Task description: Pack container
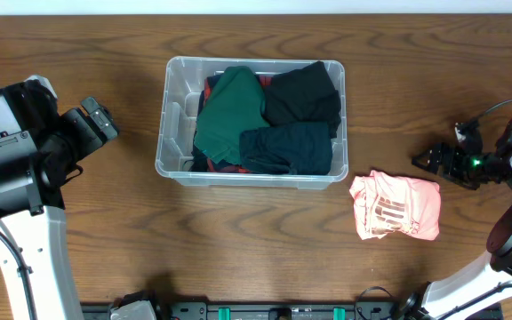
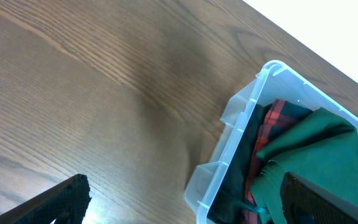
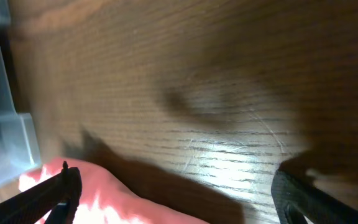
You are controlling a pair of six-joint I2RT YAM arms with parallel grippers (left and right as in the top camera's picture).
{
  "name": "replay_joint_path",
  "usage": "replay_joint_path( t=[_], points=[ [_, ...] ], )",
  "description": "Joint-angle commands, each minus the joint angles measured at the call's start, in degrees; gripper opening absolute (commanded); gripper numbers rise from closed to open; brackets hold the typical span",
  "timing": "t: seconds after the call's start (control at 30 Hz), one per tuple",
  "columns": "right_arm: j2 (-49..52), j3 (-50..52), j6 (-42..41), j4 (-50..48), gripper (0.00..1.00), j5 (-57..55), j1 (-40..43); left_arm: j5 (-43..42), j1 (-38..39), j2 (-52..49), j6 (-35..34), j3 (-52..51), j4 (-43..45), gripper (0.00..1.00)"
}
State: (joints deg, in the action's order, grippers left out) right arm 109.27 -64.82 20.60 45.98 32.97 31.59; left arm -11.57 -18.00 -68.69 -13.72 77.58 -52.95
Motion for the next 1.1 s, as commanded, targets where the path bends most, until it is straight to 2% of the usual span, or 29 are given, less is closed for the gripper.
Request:
replay_joint_path(
  t=[0.0, 0.17, 0.3, 0.4, 0.47, 0.57, 0.67, 0.8, 1.0, 1.07],
  points=[
    [3.3, 2.1, 8.9, 0.7, 0.96, -4.4, 0.3, 0.7, -0.3, -0.2, -0.1, -0.1, -0.2, 0.98],
    [3.5, 5.2, 10.8, 1.2, 0.93, -4.3, 0.2, 0.7, -0.3, -0.2, -0.1, -0.1, -0.2, 0.98],
    [3.5, 7.6, 11.7, 1.9, 0.84, -8.2, 0.2, 0.7, -0.3, -0.2, -0.1, -0.1, -0.2, 0.98],
    [3.6, 8.6, 10.5, 3.8, 0.83, -8.1, 0.2, 0.7, -0.3, -0.2, -0.1, -0.1, -0.2, 0.98],
    [3.6, 9.9, 10.4, 4.3, 0.79, -8.2, 0.2, 0.7, -0.3, -0.2, -0.1, -0.1, -0.2, 0.98],
    [3.6, 11.3, 7.6, 3.9, 0.78, -11.9, 0.3, 0.7, -0.3, -0.2, -0.1, -0.1, -0.2, 0.98],
    [3.6, 12.6, 1.1, 3.1, 0.79, -19.8, 0.3, 0.7, -0.3, -0.2, -0.1, -0.1, -0.2, 0.98],
    [3.6, 14.0, -3.8, 0.9, 0.76, -19.9, 0.3, 0.7, -0.3, -0.2, -0.1, -0.1, -0.2, 0.98],
    [3.6, 15.2, -4.7, 0.9, 0.73, -20.0, 0.3, 0.7, -0.3, -0.2, -0.1, -0.1, -0.2, 0.98],
    [3.6, 15.5, -7.8, 1.2, 0.75, -20.1, 0.2, 0.7, -0.3, -0.2, -0.1, -0.1, -0.2, 0.98]
  ],
)
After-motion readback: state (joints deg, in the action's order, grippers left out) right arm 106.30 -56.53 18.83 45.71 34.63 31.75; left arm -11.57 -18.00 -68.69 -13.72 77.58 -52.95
